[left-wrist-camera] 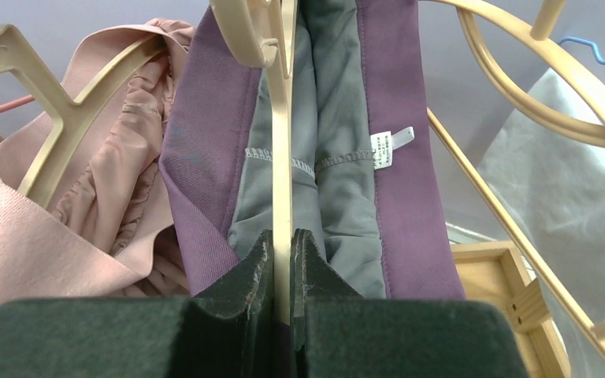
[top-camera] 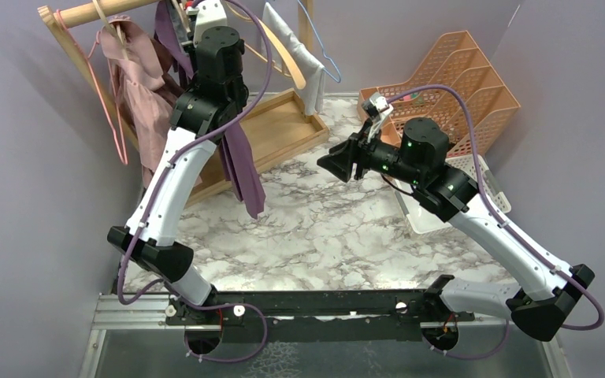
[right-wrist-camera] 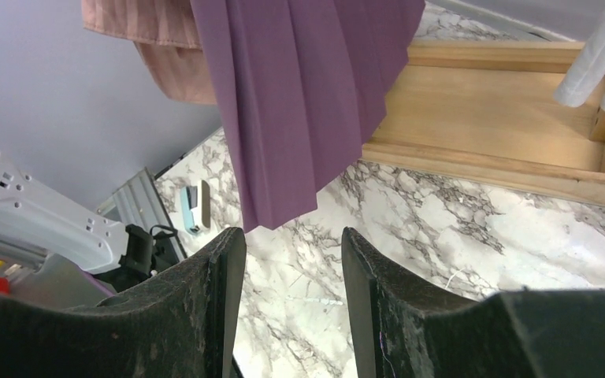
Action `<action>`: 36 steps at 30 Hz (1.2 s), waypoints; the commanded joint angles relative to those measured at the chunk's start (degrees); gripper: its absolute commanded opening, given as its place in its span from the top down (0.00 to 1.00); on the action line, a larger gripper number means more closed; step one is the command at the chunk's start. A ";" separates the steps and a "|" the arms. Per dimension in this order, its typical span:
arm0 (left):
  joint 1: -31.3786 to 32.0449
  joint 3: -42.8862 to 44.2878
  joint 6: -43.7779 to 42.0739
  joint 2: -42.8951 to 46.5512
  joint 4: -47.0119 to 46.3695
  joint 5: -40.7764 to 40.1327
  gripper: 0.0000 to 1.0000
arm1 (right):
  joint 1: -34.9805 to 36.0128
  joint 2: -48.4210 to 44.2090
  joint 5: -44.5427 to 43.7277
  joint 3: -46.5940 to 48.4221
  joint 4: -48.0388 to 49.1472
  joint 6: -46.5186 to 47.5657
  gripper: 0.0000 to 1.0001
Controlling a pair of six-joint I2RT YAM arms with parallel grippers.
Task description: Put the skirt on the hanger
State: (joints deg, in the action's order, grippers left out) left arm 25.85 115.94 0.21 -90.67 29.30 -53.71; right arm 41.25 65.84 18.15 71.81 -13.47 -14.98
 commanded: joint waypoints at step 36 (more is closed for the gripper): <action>-8.18 7.62 3.31 2.25 2.10 24.77 0.52 | 0.14 -4.71 -8.18 3.29 -8.62 -2.26 0.42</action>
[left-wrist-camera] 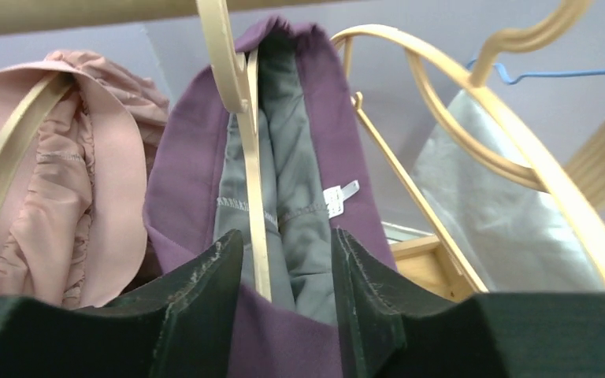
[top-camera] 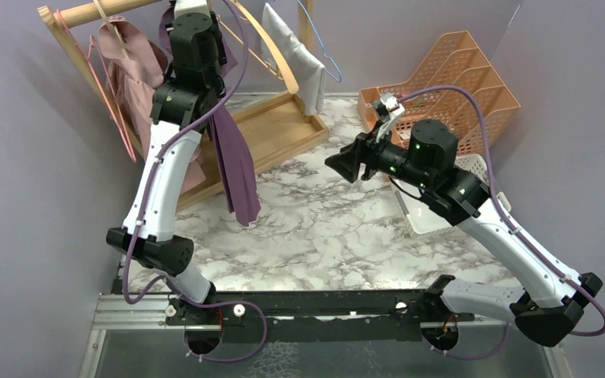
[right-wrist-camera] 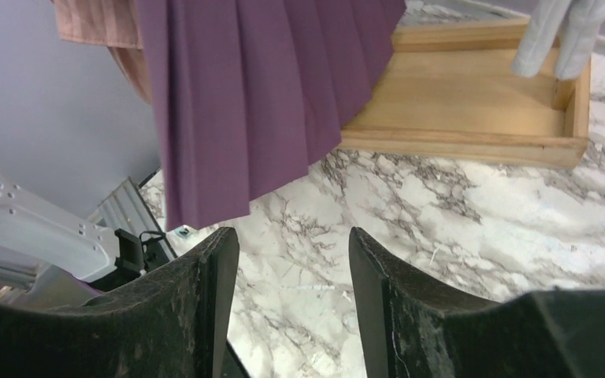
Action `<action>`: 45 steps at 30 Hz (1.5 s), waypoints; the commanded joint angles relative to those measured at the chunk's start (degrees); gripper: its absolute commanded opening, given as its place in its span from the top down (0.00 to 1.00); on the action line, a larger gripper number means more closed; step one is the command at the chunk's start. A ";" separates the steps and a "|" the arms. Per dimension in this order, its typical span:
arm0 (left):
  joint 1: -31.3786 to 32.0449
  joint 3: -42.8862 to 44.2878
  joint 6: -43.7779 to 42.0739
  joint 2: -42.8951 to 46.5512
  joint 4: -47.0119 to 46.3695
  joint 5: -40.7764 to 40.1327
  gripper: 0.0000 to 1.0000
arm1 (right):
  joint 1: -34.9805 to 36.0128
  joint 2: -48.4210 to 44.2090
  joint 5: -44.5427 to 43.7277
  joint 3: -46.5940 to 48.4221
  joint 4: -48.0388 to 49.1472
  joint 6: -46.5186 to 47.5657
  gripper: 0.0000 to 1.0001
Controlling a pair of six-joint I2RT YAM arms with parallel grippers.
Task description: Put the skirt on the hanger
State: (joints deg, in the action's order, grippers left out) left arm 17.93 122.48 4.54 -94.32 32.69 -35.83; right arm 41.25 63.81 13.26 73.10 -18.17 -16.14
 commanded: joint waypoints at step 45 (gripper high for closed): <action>-0.28 -25.81 13.06 64.24 44.30 20.54 0.05 | 0.14 -21.03 -36.10 18.70 -48.15 -11.83 0.00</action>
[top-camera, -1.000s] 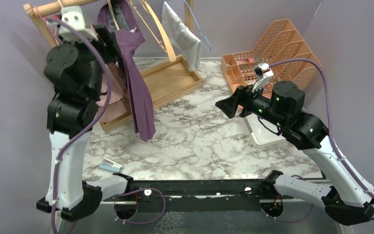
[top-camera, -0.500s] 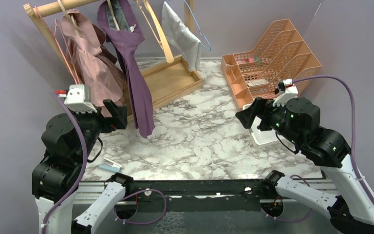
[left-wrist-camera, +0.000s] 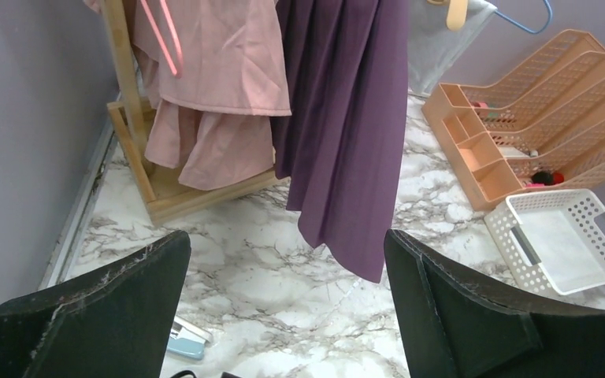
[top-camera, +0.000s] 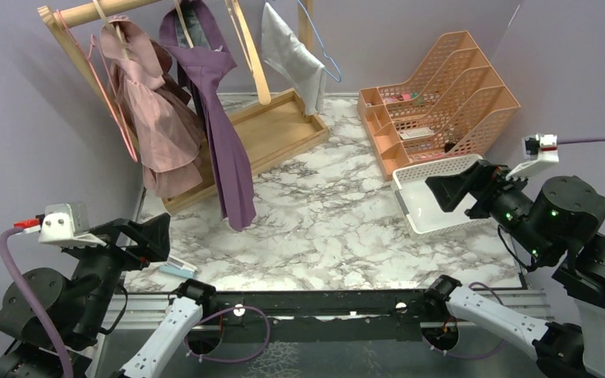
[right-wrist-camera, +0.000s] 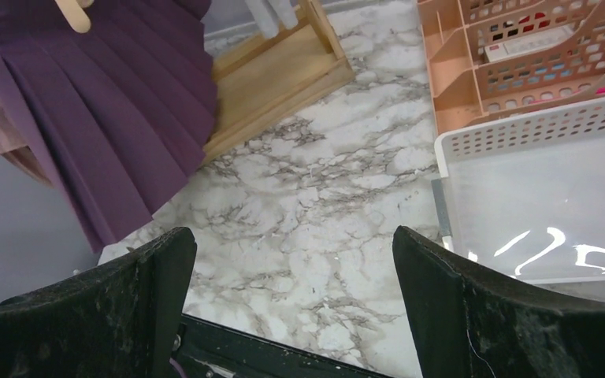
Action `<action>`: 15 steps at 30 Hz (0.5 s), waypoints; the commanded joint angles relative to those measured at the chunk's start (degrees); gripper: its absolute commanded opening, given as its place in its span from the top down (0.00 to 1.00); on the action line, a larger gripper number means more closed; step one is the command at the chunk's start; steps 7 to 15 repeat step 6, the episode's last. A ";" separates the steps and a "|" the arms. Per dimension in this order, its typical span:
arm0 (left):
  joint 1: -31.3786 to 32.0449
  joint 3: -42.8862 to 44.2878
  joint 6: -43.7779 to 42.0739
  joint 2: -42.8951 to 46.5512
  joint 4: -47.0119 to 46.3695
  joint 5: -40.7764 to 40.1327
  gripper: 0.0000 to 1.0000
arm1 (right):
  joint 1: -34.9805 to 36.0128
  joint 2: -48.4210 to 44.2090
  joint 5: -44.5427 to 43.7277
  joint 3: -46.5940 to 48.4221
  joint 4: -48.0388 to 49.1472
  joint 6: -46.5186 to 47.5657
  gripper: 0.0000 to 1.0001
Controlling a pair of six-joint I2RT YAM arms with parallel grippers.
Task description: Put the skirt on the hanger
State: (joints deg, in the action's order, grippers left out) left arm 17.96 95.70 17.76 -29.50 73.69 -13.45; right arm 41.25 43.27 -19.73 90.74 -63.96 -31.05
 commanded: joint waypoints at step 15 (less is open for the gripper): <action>-0.30 -0.48 1.13 -0.53 2.48 -0.41 0.05 | 0.14 -0.16 -4.14 1.63 -2.93 4.67 0.00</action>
